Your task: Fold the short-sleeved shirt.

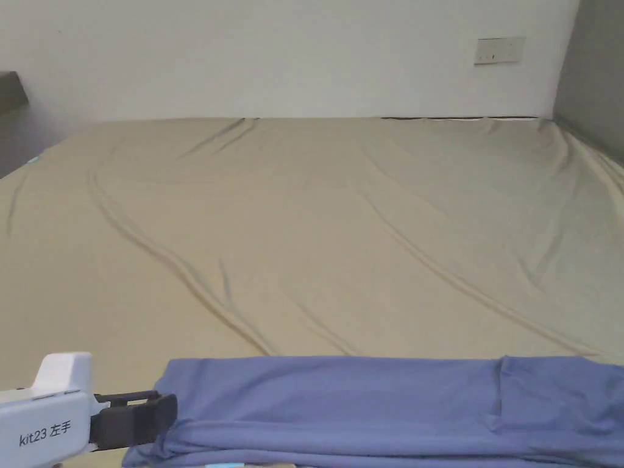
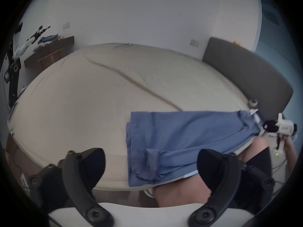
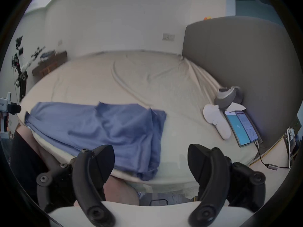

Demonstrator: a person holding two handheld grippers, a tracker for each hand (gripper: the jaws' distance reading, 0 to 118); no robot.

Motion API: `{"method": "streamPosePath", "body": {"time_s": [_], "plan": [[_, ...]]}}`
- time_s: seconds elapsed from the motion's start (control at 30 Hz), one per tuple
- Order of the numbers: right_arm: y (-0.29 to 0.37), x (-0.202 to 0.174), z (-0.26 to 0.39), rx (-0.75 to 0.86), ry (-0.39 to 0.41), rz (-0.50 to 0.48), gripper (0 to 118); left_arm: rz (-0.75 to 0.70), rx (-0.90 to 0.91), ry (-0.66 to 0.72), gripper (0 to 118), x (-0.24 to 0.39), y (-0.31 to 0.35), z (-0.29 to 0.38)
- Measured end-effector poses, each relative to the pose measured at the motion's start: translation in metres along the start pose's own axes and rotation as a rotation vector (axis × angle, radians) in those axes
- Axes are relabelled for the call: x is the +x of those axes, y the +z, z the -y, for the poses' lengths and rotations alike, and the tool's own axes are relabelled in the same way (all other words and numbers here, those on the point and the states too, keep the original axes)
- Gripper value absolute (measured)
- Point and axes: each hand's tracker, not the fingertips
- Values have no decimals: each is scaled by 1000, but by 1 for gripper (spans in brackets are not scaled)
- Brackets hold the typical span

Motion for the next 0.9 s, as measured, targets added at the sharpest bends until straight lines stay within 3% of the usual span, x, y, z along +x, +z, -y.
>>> {"method": "streamPosePath", "body": {"time_s": [0.03,0.07,0.1,0.13,0.2,0.27,0.37,0.4,0.43,0.47,0.5,0.53,0.67,0.73,0.9], "plan": [[8,-5,-2,9,10,-32,59,24,0,51,70,-5,6,-2],[12,-10,-3,15,21,-39,20,47,2,80,36,-11,8,-3],[13,-16,-3,15,23,-21,0,58,-4,89,5,-16,8,-3],[18,-23,-7,73,60,48,0,56,-10,85,0,-23,7,-4],[18,-41,-14,11,27,-45,0,119,-29,143,0,-43,2,-5],[18,-58,-21,13,36,-36,0,244,-50,273,0,-70,-6,-6],[16,-76,-32,11,57,-50,0,295,-80,355,0,-104,-23,-6],[16,-80,-36,14,50,-59,0,340,-94,402,5,-114,-27,-5],[15,-82,-39,16,42,-69,0,410,-114,466,36,-129,-34,-3],[15,-87,-43,18,40,-73,0,474,-117,515,76,-144,-42,1],[14,-91,-46,19,43,-76,0,506,-112,531,102,-150,-47,5],[14,-97,-49,22,49,-75,0,516,-124,545,112,-152,-55,9],[9,-106,-56,7,63,-85,0,609,-203,676,118,-142,-89,22],[4,-107,-57,-7,65,-94,0,702,-137,645,118,-129,-97,20],[-5,-117,-60,-30,73,-108,0,698,-176,607,118,-99,-131,1]]}}
